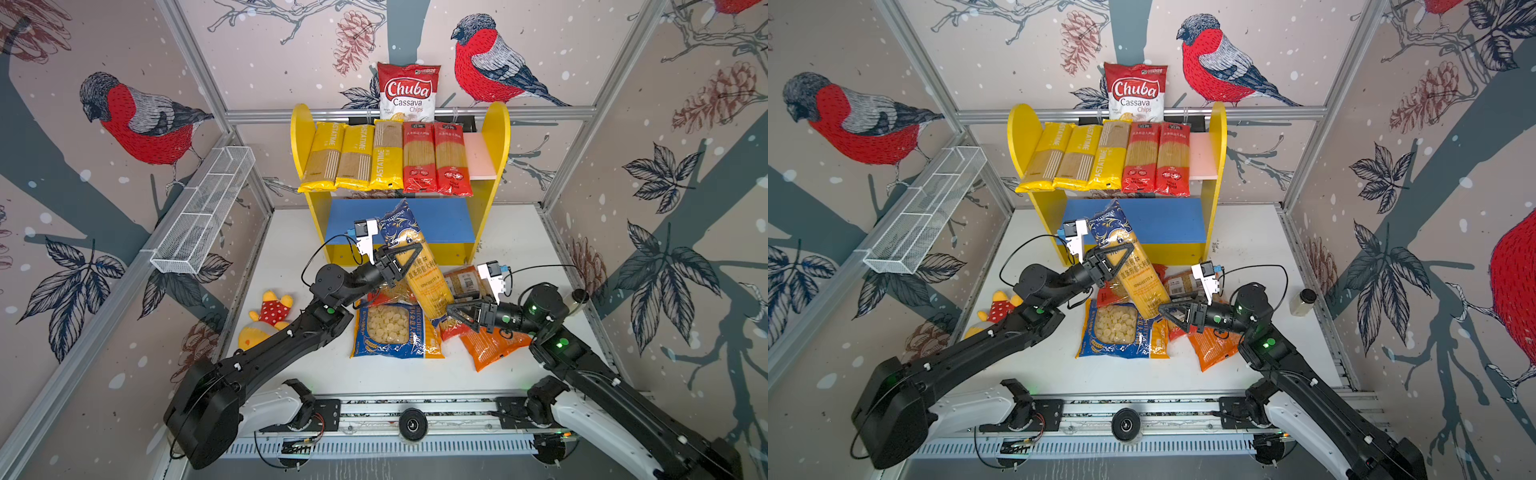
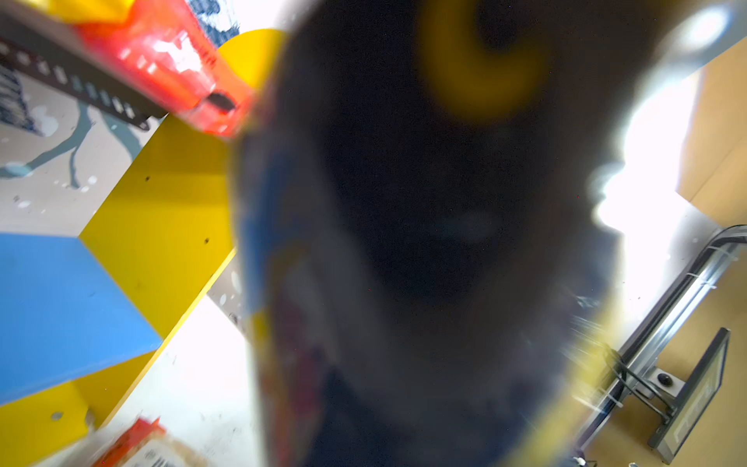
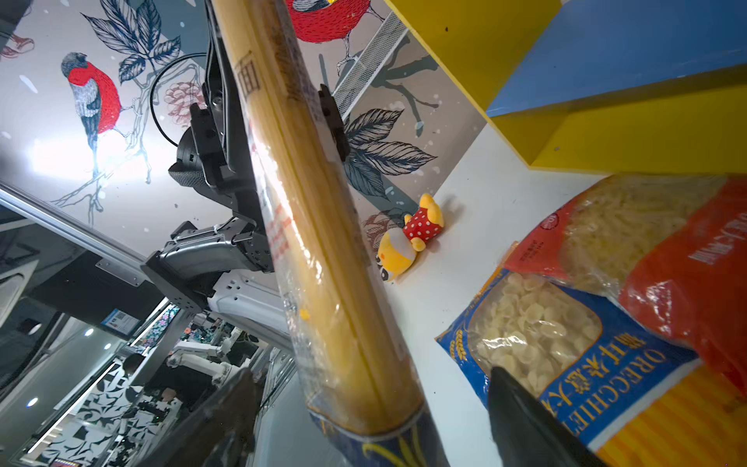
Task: Arrange pasta packages on shelves
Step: Pick up the pasta bag from the middle-right of the table.
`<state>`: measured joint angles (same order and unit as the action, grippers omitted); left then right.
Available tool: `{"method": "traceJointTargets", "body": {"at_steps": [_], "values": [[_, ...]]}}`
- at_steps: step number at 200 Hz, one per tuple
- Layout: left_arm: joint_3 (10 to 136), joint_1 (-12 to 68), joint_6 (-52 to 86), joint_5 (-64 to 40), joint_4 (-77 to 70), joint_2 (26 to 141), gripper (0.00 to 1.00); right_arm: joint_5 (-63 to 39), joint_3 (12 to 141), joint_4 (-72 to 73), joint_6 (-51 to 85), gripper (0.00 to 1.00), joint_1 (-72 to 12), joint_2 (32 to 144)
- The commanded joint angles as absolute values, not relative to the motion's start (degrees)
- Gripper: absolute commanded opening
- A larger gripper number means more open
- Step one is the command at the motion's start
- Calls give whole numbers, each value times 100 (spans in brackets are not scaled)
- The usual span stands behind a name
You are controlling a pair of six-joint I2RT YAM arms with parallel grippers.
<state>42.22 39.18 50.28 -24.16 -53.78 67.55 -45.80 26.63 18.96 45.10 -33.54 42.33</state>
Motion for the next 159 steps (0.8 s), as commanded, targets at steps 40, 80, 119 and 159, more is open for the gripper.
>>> {"method": "traceJointTargets", "body": {"at_steps": [40, 80, 119, 159], "values": [[4465, 3911, 5397, -2389, -6302, 6974, 17, -4646, 2979, 3009, 4979, 58, -3630, 4609], [4548, 3911, 5360, -2319, -6278, 7027, 18, -4721, 2907, 3722, 5493, 40, -3653, 4764], [4636, 3911, 5302, -2303, -6183, 7071, 28, -4669, 3064, 3716, 5471, 30, -3648, 4747], [4817, 3894, 5161, -2286, -5925, 7028, 53, -4441, 3360, 3589, 5274, 7, -3639, 4775]]}}
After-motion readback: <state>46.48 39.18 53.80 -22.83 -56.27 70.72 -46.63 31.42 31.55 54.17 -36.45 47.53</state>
